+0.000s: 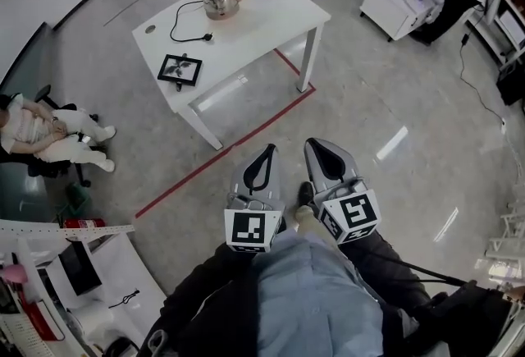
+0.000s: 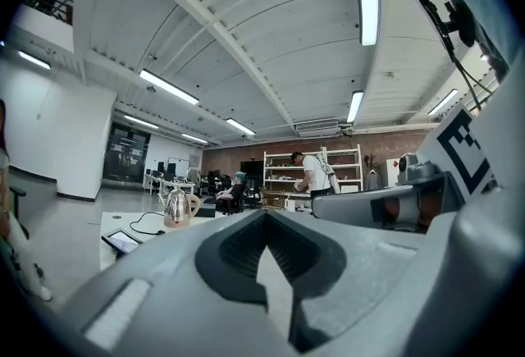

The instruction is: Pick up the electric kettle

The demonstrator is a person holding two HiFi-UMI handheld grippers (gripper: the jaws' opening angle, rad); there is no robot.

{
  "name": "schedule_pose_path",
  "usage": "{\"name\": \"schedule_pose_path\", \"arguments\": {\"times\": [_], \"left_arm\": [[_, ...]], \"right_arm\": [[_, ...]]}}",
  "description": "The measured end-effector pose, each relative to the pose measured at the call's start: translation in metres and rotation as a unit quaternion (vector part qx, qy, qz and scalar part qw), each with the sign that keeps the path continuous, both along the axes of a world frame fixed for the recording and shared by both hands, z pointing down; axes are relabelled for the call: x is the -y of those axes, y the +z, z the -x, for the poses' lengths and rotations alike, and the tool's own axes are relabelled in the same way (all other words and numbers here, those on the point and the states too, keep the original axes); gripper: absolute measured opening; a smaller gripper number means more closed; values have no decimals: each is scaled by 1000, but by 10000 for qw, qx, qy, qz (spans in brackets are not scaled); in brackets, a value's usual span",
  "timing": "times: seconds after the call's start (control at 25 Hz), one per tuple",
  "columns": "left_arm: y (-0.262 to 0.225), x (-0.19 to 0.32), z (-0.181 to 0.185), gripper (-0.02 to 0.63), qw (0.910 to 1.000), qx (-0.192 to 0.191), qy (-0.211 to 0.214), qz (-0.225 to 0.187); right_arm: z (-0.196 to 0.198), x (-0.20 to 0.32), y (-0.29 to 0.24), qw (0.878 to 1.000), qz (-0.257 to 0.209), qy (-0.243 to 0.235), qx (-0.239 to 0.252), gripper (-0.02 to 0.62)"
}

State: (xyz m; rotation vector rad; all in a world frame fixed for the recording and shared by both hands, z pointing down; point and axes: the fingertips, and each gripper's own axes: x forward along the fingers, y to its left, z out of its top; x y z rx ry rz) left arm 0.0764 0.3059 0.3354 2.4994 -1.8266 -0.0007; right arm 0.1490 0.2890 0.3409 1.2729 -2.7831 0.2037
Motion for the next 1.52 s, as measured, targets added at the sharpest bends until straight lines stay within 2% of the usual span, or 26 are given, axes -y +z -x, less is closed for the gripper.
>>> {"name": "schedule_pose_path", "arguments": {"times": [0.16,0.36,0.56,0.8,1.0,1.32,1.52], "left_arm": [[-4,22,-2,2,9999,66,-112,-20],[-5,55,-10,2,9996,129,-254,45],[-5,96,-30,2,9989,271,-327,207],[-11,150,-52,2,9979,410,-489,138],[-18,174,-64,2,9967,502,-631,122],[-5,203,-40,2,9929,558,-1014,276],[4,230,-16,2,9917,454,-1160,313]], "right_arm": [[3,22,5,9998,81,-156,94,26],[1,60,0,9992,-64,-354,164,26],[-12,101,4,9986,22,-472,239,26],[-34,156,4,9974,19,-621,374,26],[-43,186,1,9958,54,-763,504,26],[-21,220,15,9922,228,-1109,514,26],[1,246,23,9914,224,-1229,399,26]]}}
